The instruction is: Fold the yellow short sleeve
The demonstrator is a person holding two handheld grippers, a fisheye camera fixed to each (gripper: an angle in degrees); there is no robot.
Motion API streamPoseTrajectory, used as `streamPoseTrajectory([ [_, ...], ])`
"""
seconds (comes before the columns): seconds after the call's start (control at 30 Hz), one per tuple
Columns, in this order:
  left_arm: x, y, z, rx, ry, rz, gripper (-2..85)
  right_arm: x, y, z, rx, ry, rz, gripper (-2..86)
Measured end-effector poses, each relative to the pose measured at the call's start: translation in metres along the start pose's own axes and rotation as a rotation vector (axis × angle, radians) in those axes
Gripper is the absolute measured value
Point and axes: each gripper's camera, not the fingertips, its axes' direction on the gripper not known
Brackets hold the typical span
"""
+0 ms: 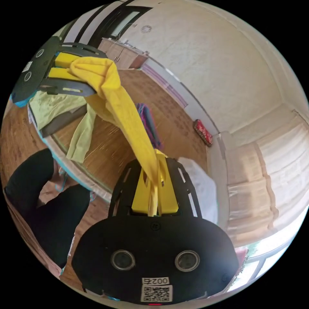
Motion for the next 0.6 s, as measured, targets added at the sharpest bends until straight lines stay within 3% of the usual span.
streamPoseTrajectory([
  [0.27, 0.104, 0.108, 0.049, -0.101, 0.435, -0.068, -0.9, -0.13, 0.114, 0.091, -0.195, -0.274, -0.049, 0.2],
  [0.6, 0.062, 0.163, 0.053, -0.117, 0.569, -0.173, -0.9, -0.172, 0.184, 0.066, -0.123, -0.364, -0.024, 2.2],
])
